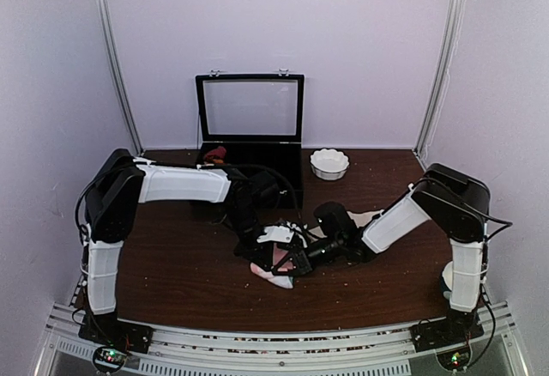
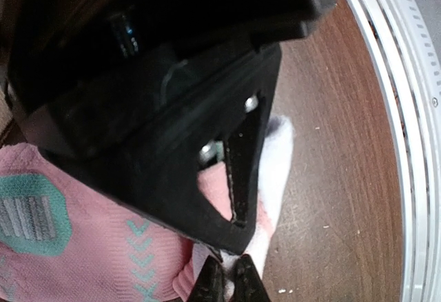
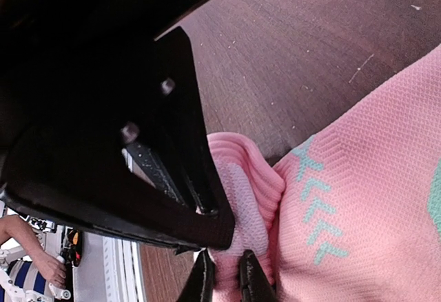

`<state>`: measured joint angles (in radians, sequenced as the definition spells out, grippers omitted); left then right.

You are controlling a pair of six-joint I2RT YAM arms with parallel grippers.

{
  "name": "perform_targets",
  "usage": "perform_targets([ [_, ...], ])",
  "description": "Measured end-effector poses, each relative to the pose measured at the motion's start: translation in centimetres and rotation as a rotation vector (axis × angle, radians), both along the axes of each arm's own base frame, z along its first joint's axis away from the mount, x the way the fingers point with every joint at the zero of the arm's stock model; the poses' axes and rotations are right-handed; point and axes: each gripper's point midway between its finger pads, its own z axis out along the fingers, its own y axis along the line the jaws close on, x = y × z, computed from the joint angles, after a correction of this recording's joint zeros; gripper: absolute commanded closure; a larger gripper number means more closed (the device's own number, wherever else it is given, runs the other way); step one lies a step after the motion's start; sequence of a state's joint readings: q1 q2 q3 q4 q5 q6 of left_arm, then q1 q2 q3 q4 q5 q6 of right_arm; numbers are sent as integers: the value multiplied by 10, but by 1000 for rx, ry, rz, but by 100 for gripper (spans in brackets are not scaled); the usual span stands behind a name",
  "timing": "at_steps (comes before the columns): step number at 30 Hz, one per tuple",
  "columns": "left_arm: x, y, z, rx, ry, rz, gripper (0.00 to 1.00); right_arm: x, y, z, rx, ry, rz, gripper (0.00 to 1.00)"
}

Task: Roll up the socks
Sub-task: Roll the sock at the center of the board.

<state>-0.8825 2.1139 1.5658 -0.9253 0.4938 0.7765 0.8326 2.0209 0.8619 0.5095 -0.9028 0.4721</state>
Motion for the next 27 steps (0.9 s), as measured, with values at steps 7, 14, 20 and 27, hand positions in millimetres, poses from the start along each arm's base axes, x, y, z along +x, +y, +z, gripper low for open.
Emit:
perform_targets([
  [7,-3,-12,-5,4,83,-4,95,-8,-17,7,-17,-69,-31,72],
  [14,-11,-14,-7,29,175,-8,94,-14,-31,3,-118,-122,-69,56],
  [20,-24,-19,-5,13,213,-61,91,-22,-45,6,-193,-178,-108,0],
  [27,-35,-9,-28,140,287,-37,91,-33,-75,11,-303,-390,-139,0],
])
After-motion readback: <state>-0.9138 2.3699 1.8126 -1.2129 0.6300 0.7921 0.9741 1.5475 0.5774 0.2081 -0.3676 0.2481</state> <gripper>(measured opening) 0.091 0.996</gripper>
